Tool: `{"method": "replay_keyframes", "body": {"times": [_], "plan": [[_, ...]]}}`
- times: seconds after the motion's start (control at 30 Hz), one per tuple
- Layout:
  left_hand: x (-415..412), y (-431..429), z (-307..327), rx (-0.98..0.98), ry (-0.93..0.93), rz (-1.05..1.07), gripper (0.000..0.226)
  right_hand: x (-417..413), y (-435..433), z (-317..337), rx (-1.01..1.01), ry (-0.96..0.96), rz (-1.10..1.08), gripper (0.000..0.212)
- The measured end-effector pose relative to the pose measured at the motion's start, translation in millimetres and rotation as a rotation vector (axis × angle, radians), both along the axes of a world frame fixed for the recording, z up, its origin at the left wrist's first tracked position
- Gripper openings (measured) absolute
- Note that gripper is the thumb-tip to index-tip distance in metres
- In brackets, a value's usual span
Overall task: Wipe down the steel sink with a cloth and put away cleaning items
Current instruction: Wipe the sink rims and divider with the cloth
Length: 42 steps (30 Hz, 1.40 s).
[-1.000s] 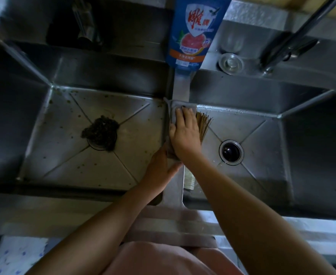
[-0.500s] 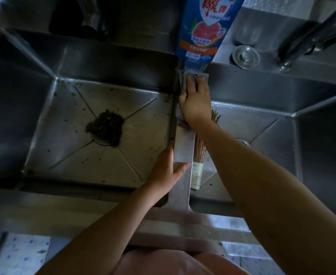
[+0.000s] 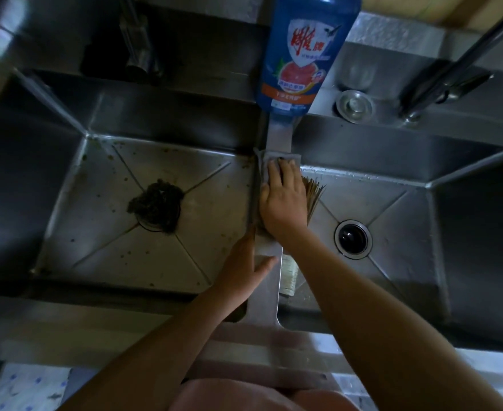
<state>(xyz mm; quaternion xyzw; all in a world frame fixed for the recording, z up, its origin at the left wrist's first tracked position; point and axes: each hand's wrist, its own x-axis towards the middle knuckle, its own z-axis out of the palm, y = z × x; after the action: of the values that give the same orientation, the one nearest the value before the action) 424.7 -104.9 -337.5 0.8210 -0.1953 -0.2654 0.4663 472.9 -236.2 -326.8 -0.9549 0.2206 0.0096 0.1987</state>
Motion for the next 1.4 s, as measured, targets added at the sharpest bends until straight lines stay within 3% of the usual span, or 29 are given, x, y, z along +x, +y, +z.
{"method": "replay_keyframes", "body": {"times": [0.37, 0.57, 0.67, 0.8, 1.03, 1.23, 1.4], "plan": [[-3.7, 5.0, -9.1, 0.136, 0.127, -0.025, 0.094, 69.1, -41.6, -0.1, 0.012, -0.031, 0.036, 0.055], [-3.2, 4.5, -4.8, 0.138, 0.101, -0.014, 0.084, 34.5, -25.0, 8.1, 0.081, -0.013, 0.053, 0.062], [-4.5, 2.9, 3.6, 0.075, -0.071, 0.015, 0.073, 2.0, -6.4, 8.9, 0.134, -0.002, 0.037, 0.064], [-1.8, 3.8, 19.1, -0.115, 0.119, -0.039, 0.057, -26.0, 11.2, 7.9, 0.155, 0.020, 0.010, 0.061], [-7.6, 33.4, 25.8, 0.100, 0.126, -0.034, 0.101, -52.7, 22.0, 13.6, 0.249, -0.014, -0.041, 0.052], [-1.0, 42.9, 37.6, 0.180, 0.048, 0.050, 0.078, -67.3, 20.4, 27.3, 0.254, -0.020, 0.003, 0.052], [1.9, 49.5, 49.7, 0.178, -0.010, 0.114, 0.072, -77.0, 23.8, 44.5, 0.295, -0.169, 0.020, 0.049]]}}
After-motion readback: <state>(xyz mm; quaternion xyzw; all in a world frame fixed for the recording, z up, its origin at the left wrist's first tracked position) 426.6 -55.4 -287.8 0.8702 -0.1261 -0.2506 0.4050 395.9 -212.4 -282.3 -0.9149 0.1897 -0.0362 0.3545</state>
